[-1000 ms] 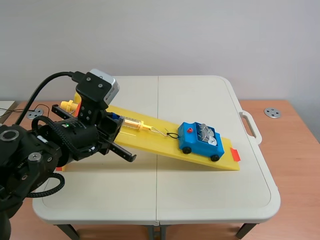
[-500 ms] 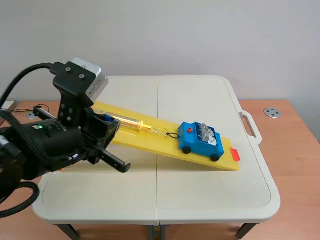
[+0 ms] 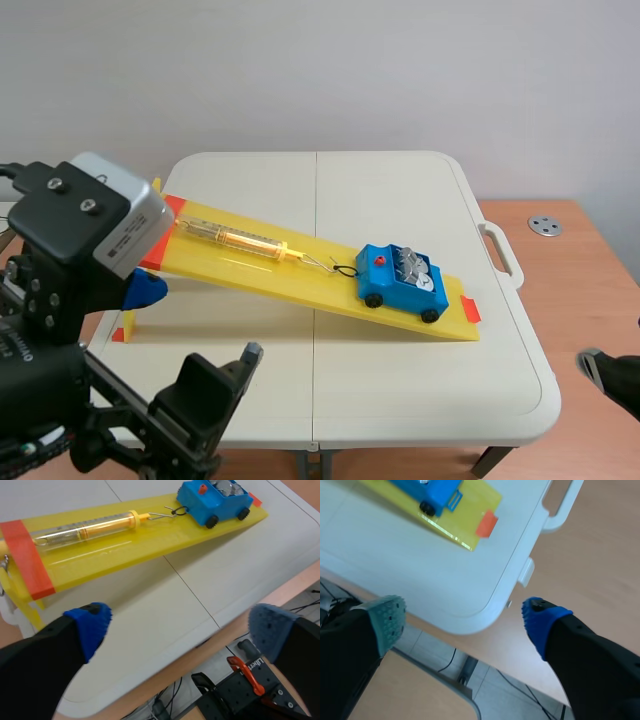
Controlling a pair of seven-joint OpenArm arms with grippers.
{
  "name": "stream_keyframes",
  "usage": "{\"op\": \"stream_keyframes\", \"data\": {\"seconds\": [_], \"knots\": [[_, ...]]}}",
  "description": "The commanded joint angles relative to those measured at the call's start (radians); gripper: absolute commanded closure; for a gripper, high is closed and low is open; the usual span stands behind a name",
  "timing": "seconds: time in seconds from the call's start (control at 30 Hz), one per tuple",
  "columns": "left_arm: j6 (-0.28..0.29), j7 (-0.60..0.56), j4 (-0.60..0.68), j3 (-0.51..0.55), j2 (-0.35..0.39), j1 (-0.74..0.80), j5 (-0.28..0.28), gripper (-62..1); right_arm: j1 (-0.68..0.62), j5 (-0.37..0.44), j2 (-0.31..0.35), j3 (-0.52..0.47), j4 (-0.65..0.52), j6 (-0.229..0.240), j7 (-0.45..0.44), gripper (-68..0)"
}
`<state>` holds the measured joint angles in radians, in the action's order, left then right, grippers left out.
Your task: Place the four metal weights on the blue cart on the ramp.
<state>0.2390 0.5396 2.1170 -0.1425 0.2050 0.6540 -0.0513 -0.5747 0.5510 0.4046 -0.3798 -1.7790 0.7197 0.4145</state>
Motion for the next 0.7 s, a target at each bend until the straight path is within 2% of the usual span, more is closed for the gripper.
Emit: {"op": "stream_keyframes", "data": {"seconds": [0.0,0.2,0.67], "knots": [[-0.01,-0.13,0.086,0.015,0.001,0.023,-0.046,-62.3,0.035,0.09,0.016,-0.066,-0.101,0.026,-0.162,-56.0],[-0.036,-0.132,0.086,0.023,0.001,0.035,-0.042,-62.3,0.046,0.09,0.016,-0.065,-0.101,0.026,-0.213,-66.1],[-0.044,-0.15,0.086,0.055,0.001,0.035,-0.038,-62.3,0.045,0.089,-0.031,-0.064,-0.101,0.026,-0.212,-66.1]]}}
